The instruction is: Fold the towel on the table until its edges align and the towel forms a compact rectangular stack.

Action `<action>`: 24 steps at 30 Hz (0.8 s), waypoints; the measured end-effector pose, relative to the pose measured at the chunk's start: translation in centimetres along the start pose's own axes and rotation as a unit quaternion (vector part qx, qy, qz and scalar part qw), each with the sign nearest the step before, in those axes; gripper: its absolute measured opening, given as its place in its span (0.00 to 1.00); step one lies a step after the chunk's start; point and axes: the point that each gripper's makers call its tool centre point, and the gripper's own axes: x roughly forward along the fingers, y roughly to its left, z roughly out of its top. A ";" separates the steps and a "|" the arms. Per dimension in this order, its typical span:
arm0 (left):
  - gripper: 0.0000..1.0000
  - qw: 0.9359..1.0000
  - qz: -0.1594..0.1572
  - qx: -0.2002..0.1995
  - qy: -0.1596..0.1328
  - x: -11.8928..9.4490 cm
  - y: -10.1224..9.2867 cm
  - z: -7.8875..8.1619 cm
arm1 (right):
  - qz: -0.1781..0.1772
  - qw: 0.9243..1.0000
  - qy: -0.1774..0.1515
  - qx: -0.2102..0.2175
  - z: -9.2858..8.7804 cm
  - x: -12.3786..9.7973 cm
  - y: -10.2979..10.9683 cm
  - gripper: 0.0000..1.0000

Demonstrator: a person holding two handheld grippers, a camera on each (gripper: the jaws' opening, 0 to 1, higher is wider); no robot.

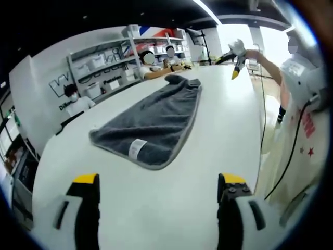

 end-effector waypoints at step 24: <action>0.99 1.000 -0.005 0.000 0.010 0.7 0.0 -0.3 | -0.002 1.000 0.001 0.007 -1.7 -1.0 0.7 1.00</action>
